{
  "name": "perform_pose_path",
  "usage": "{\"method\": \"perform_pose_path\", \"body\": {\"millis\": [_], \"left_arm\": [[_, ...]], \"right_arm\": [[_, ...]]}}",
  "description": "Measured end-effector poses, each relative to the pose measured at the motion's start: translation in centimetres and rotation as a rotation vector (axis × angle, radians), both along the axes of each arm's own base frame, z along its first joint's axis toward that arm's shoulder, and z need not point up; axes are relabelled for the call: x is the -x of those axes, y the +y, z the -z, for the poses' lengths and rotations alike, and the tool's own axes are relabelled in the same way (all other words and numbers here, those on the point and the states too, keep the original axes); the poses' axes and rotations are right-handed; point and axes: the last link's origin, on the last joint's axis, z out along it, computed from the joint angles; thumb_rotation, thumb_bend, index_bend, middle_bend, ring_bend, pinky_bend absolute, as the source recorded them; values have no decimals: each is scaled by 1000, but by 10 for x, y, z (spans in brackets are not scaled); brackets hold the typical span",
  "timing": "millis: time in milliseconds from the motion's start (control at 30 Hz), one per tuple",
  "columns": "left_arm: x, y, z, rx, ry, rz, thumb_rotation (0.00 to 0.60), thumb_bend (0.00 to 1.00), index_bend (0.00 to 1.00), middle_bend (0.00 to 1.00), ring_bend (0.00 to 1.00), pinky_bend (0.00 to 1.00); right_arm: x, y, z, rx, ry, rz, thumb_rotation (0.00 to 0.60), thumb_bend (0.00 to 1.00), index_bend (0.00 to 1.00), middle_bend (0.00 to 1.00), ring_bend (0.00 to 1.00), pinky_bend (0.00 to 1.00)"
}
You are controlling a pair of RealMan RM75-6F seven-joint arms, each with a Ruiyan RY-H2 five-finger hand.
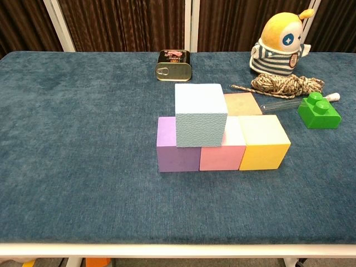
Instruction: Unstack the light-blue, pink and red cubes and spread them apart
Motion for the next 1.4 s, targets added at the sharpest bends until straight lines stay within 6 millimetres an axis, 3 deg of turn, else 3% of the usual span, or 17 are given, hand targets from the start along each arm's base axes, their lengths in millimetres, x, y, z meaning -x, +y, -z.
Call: {"method": "perform_pose_path", "body": {"millis": [233, 533, 833, 1400], "left_arm": [[1, 0, 1, 3, 1, -5, 600, 0, 111, 66, 0, 0], [1, 0, 4, 18, -7, -2, 600, 0, 111, 66, 0, 0], [3, -1, 6, 15, -11, -6, 600, 0, 111, 66, 0, 0], [12, -4, 6, 19, -22, -21, 600, 0, 111, 66, 0, 0]], "right_arm": [[-9, 0, 0, -23, -55, -29, 600, 5, 0, 0, 0, 0], [-47, -12, -3, -96, -125, -144, 600, 3, 0, 0, 0, 0], [-115, -46, 20, -280, -139, -322, 600, 0, 0, 0, 0, 0], [-229, -101, 85, -628, -170, -547, 600, 0, 0, 0, 0, 0]]}}
